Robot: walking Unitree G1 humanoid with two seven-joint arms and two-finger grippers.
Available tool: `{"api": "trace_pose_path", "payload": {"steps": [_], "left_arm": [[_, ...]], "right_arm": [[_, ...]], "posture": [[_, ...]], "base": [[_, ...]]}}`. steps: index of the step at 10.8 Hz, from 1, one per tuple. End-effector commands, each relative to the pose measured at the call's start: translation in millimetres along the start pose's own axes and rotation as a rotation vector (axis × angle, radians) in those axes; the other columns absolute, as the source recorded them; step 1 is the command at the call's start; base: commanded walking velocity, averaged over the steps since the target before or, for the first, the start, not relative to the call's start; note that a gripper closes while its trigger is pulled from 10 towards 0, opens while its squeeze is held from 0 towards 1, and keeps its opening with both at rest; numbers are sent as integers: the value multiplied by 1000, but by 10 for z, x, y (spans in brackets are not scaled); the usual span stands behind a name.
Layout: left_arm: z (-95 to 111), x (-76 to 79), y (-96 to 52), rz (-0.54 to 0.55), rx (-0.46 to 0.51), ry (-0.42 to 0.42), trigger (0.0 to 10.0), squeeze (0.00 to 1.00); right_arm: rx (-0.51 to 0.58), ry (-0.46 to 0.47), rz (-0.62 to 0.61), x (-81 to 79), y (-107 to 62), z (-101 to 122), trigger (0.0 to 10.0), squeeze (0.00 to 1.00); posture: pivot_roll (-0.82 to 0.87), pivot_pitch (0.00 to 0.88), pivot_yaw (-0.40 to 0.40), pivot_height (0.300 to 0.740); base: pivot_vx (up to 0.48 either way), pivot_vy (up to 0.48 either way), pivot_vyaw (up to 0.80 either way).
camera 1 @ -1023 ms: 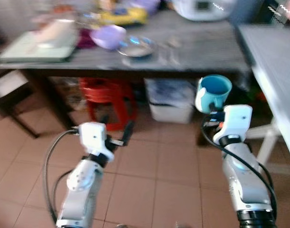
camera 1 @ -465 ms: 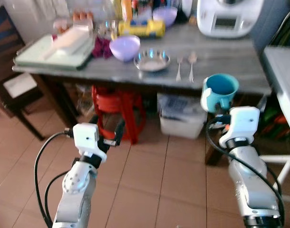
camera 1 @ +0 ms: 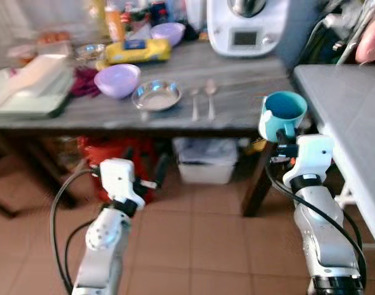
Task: Setting the table
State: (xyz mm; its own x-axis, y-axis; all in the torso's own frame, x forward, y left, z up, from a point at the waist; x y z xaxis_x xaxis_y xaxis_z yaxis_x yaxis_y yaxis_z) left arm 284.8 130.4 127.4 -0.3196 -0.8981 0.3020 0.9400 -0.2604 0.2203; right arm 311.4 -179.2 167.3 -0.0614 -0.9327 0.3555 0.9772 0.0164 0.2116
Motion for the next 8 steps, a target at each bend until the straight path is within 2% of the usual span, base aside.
{"api": "trace_pose_path", "payload": {"steps": [1,2,5,8], "left_arm": [[16,-89,-46,24,-6,16,10000,0],[18,-82,-40,22,-5,15,10000,0],[18,-53,-21,7,-9,8,10000,0],[16,-50,-21,1,-13,6,10000,0]], "right_arm": [[42,8,26,-102,19,105,10000,0],[50,-18,26,-99,16,119,10000,0],[61,-28,10,-91,21,144,10000,0],[58,-17,2,-102,31,139,10000,0]], "posture": [[-55,116,49,740],[-56,118,51,740],[-58,119,58,740],[-53,117,60,740]], "base": [[356,0,0],[360,0,0],[358,0,615],[360,0,0]]}}
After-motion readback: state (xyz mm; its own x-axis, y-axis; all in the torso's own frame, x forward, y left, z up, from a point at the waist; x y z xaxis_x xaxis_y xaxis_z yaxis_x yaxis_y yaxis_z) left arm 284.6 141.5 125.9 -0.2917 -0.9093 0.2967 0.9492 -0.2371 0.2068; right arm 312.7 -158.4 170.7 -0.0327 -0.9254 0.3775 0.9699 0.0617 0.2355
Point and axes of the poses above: a point about 5 cm out from each wrist's last joint towards the gripper, its own y axis pointing out of the wrist towards the gripper, its own z axis along the axis of the wrist's last joint, x = y × z, the point moved 1 cm from there along y, pointing out of the wrist towards the gripper, and after that the axes turned 13 degrees about -y, right-handed, at the moved point
